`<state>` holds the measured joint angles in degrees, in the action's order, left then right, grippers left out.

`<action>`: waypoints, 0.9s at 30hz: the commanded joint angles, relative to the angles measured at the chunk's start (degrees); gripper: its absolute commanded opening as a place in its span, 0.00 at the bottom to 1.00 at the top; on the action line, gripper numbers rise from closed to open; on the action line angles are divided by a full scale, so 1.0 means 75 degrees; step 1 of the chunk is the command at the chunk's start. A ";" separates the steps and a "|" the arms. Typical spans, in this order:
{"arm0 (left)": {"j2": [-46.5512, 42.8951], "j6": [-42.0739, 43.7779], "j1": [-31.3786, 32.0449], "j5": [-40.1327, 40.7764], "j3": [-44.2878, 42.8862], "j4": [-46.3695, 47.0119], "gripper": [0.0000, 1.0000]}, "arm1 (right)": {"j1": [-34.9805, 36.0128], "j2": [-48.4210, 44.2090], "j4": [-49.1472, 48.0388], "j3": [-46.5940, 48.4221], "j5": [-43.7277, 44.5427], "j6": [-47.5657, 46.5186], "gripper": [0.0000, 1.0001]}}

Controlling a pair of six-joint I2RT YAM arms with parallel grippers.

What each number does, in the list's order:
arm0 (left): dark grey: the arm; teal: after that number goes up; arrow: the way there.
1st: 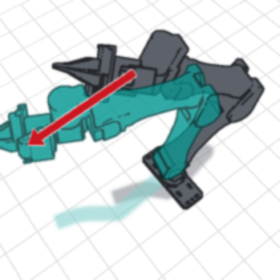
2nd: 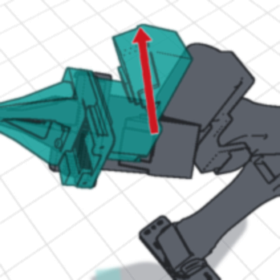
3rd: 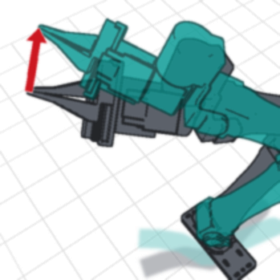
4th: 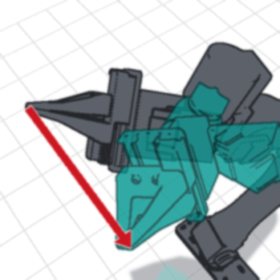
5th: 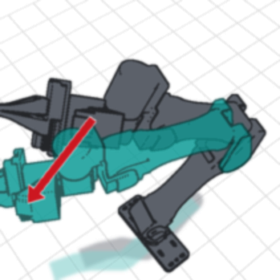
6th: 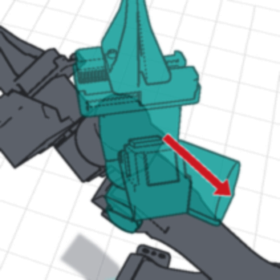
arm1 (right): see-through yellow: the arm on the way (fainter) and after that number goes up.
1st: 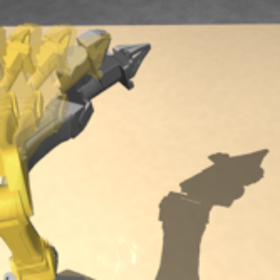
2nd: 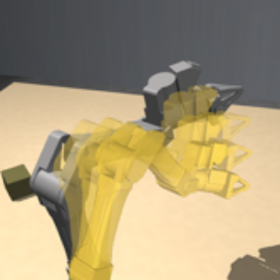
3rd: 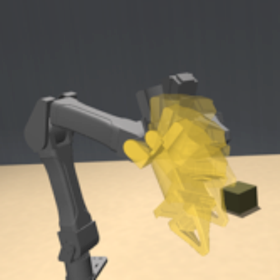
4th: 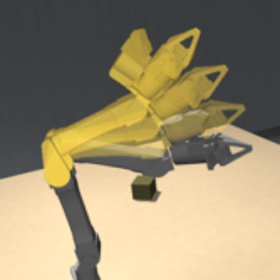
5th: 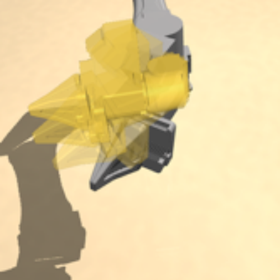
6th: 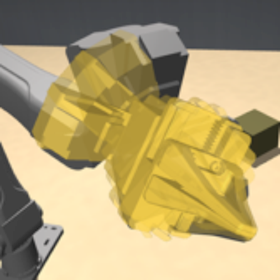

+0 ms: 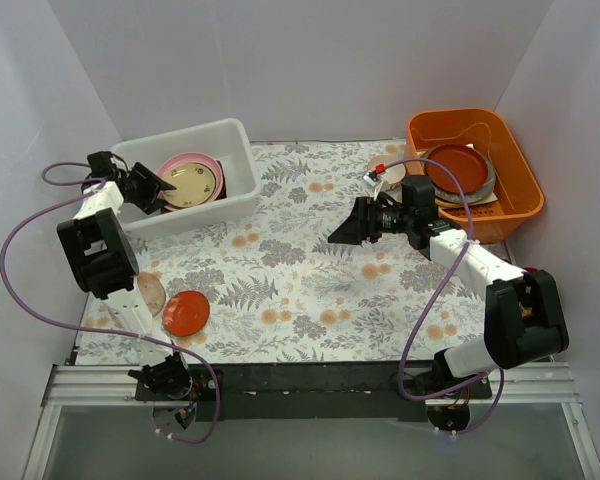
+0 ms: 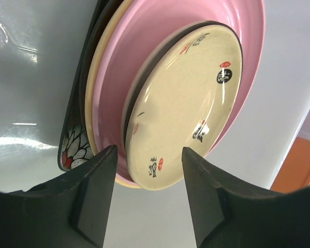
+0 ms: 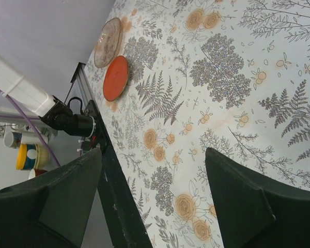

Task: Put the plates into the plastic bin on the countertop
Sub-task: Place the plate in the plastic bin, then pick up the plate at the center of the board.

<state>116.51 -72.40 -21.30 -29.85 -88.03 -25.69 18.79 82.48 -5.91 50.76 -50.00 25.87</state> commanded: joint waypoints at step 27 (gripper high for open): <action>-0.4481 0.0548 -0.0043 0.1249 0.0814 -0.1425 0.73 | 0.0612 -0.0040 0.0226 0.0274 0.0162 -0.0168 0.89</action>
<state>88.88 -68.53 -21.43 -22.63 -85.27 -32.40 21.61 82.48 -3.88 50.78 -49.21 25.23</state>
